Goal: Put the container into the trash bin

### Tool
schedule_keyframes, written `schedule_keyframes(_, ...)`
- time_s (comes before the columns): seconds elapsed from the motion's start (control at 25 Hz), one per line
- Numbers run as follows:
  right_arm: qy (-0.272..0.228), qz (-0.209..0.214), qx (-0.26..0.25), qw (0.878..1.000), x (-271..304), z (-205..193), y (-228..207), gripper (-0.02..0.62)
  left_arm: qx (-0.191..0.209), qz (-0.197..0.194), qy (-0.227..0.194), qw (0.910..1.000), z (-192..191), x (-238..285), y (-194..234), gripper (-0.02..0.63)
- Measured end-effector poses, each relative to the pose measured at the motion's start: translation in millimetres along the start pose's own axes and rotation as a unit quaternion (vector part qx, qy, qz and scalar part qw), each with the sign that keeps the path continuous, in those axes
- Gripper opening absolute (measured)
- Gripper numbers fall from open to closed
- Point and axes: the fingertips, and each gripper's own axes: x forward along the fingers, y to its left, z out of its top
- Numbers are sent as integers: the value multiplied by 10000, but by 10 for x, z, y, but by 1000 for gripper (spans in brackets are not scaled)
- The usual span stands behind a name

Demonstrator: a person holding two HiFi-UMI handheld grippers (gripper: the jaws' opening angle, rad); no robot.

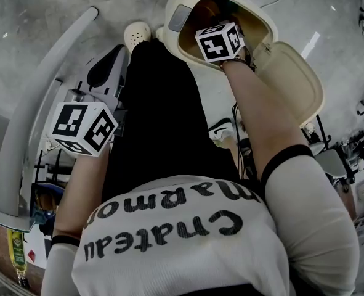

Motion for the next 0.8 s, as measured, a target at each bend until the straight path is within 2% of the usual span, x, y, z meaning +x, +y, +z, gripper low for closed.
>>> schedule_keyframes(0.32, 3, 144, -308, 9994, 102, 6, 41, 38, -84, 41, 59, 9999, -191, -34, -26, 23)
schedule_keyframes(0.8, 18, 147, -45, 9999, 165, -23, -36, 40, -35, 27, 27, 10000, -285, -1, -29, 23)
